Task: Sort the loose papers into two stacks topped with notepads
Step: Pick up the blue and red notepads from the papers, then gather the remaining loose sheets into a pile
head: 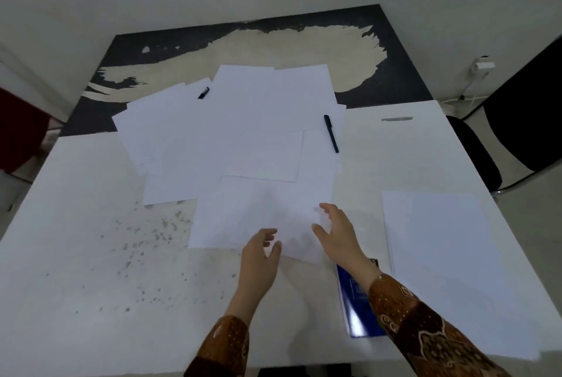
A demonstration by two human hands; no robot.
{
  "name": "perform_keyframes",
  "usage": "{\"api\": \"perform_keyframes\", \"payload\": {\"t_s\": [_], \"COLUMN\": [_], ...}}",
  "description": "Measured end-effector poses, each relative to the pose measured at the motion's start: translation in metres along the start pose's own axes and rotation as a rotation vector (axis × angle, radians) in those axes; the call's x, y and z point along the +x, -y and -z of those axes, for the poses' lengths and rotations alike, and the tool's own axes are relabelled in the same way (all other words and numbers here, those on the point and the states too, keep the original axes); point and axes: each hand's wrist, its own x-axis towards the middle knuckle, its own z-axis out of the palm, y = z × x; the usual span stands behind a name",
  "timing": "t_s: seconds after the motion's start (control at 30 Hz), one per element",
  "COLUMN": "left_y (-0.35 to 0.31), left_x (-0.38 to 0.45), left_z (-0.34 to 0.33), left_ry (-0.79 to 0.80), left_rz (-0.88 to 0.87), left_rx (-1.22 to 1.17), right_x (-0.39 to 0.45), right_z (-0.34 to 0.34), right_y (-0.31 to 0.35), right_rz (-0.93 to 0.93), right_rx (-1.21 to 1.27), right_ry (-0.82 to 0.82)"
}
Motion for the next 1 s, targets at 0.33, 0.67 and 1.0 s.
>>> {"api": "perform_keyframes", "payload": {"t_s": [0.33, 0.67, 1.0], "left_y": [0.042, 0.071, 0.073], "left_x": [0.123, 0.228, 0.231], "left_z": [0.070, 0.102, 0.122], "left_ry": [-0.019, -0.010, -0.096], "left_rz": [-0.080, -0.049, -0.186], "left_rx": [0.251, 0.530, 0.463], "right_x": [0.121, 0.185, 0.176], "right_z": [-0.055, -0.084, -0.085], "right_y": [0.055, 0.081, 0.071], "right_rz": [-0.205, -0.397, -0.473], "right_rx": [-0.215, 0.300, 0.311], "right_ry": [-0.121, -0.309, -0.109]}}
